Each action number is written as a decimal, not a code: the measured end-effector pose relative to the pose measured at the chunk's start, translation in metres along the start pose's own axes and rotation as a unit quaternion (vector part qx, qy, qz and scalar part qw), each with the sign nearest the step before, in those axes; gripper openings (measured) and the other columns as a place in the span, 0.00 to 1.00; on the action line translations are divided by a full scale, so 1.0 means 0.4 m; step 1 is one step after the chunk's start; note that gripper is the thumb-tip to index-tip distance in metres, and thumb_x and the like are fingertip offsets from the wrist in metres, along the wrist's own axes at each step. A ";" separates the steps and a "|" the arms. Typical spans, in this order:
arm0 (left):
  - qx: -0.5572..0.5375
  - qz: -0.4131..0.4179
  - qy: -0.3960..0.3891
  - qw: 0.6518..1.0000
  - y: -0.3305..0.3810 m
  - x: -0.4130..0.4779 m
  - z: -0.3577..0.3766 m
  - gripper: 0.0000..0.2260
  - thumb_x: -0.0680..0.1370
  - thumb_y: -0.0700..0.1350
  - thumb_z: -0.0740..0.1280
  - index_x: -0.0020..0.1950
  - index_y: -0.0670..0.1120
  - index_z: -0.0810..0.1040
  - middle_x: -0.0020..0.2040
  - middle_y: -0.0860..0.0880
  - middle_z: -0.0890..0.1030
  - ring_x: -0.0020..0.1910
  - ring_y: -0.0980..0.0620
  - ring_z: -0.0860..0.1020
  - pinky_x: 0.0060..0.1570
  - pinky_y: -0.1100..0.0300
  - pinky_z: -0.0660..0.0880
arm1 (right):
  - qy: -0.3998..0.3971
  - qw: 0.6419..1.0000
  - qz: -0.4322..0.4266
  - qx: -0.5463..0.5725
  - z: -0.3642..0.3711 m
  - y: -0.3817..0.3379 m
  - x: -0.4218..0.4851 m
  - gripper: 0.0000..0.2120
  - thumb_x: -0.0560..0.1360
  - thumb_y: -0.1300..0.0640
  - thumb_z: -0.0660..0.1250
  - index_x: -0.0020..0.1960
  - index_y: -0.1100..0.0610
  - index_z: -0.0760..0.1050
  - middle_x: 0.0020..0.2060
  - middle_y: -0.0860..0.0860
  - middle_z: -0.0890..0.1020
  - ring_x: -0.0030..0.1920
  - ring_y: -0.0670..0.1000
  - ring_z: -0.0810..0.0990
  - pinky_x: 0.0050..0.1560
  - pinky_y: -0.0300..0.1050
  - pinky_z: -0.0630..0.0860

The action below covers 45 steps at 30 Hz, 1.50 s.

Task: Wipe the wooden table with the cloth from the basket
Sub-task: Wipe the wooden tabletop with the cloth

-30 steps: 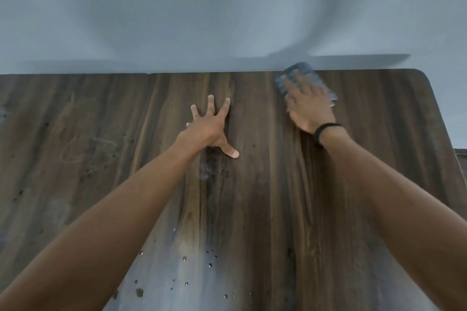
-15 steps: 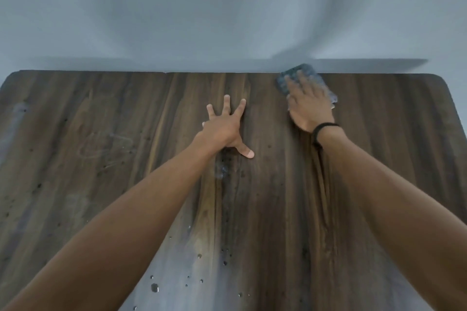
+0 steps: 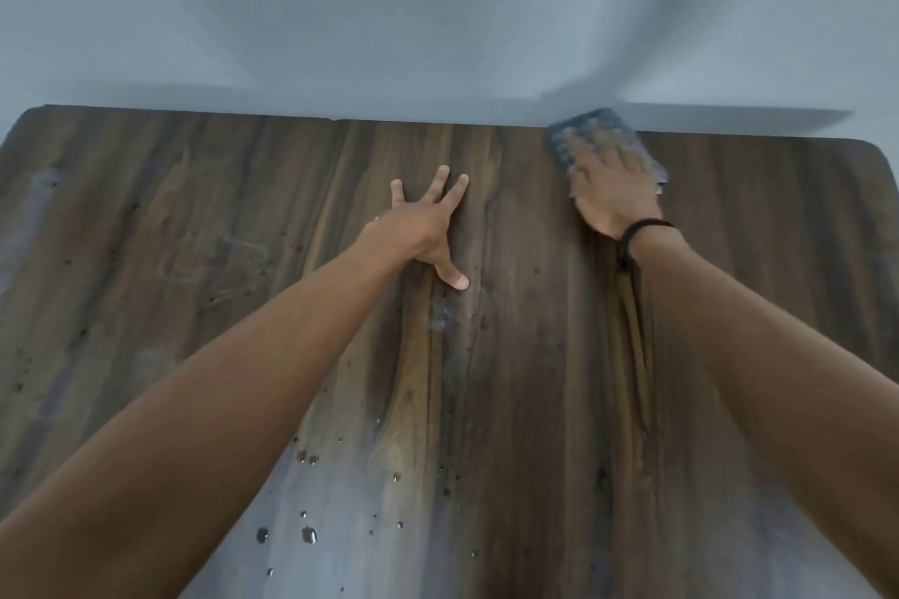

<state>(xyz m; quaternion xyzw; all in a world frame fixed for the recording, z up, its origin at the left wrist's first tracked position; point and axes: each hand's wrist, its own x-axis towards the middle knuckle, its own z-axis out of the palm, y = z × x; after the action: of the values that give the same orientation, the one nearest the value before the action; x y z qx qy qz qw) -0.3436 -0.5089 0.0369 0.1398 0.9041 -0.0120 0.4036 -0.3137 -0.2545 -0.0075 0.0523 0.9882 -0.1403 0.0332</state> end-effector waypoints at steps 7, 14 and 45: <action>-0.010 0.014 0.011 1.000 -0.001 -0.009 0.005 0.66 0.61 0.58 0.82 0.77 0.62 0.30 0.76 0.61 0.28 0.75 0.31 0.32 0.69 0.26 0.55 | -0.005 1.000 -0.021 0.009 0.003 -0.051 0.014 0.25 0.85 0.51 0.48 0.81 0.44 0.52 0.81 0.50 0.50 0.81 0.53 0.48 0.79 0.52 0.44; -0.008 0.017 0.016 1.000 -0.007 -0.007 0.003 0.66 0.61 0.59 0.82 0.77 0.62 0.30 0.77 0.62 0.29 0.75 0.31 0.32 0.69 0.26 0.56 | -0.018 0.997 -0.071 0.003 0.001 -0.066 -0.011 0.25 0.85 0.50 0.46 0.81 0.46 0.53 0.81 0.51 0.51 0.80 0.52 0.49 0.79 0.52 0.44; 0.012 -0.028 0.008 1.000 -0.036 -0.008 0.001 0.67 0.61 0.60 0.81 0.76 0.58 0.27 0.76 0.51 0.25 0.75 0.31 0.32 0.71 0.30 0.50 | -0.025 0.999 -0.019 0.017 0.002 -0.064 0.061 0.26 0.83 0.49 0.46 0.81 0.46 0.52 0.81 0.51 0.51 0.81 0.55 0.50 0.79 0.55 0.47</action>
<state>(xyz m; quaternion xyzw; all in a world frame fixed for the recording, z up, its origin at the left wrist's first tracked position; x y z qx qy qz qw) -0.3452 -0.5235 0.0378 0.1199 0.9108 -0.0331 0.3938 -0.3406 -0.2770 -0.0032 0.0308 0.9854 -0.1587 0.0542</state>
